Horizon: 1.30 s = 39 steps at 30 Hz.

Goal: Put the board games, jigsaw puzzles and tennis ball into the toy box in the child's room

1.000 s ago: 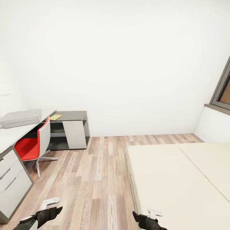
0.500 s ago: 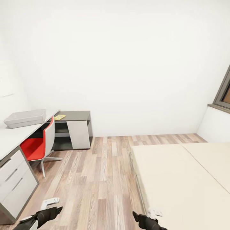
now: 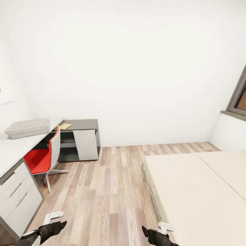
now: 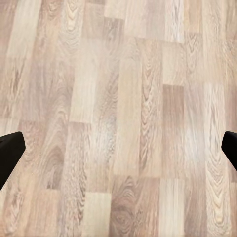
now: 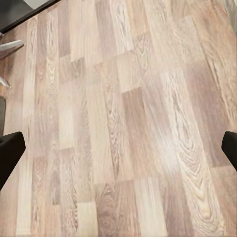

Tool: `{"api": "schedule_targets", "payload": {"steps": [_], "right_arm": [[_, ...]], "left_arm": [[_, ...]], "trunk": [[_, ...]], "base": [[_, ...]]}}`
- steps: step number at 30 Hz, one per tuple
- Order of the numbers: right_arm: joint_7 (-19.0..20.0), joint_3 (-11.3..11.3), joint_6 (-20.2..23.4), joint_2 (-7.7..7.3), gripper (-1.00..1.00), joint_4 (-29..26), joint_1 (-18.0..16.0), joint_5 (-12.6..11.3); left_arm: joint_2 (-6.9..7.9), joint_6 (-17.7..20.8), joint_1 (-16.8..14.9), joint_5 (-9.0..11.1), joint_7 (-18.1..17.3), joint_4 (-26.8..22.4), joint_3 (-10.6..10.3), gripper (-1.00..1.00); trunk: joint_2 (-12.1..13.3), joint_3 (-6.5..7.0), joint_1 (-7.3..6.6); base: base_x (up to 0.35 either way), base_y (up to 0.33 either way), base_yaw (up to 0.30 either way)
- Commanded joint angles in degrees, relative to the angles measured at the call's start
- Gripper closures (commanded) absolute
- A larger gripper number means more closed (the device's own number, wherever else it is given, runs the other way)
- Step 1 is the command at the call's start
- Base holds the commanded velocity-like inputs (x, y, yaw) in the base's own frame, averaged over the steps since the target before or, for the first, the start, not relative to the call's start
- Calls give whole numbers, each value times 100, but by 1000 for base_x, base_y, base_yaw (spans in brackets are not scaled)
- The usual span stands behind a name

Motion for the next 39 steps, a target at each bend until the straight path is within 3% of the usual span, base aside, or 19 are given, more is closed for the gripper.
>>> {"api": "schedule_targets", "payload": {"steps": [1, 39], "right_arm": [[42, -38, 52, 8, -100, -9, -5, -57], [51, -56, 95, -8, -100, -9, -4, -58]], "left_arm": [[-1, 59, -1, 57, -36, -10, 33, -100], [-1, 59, 1, 57, -50, -10, 35, -100]], "trunk": [[-13, -9, 4], [-13, 101, 4]], "base": [[0, 222, -205], [1, 190, -260]]}}
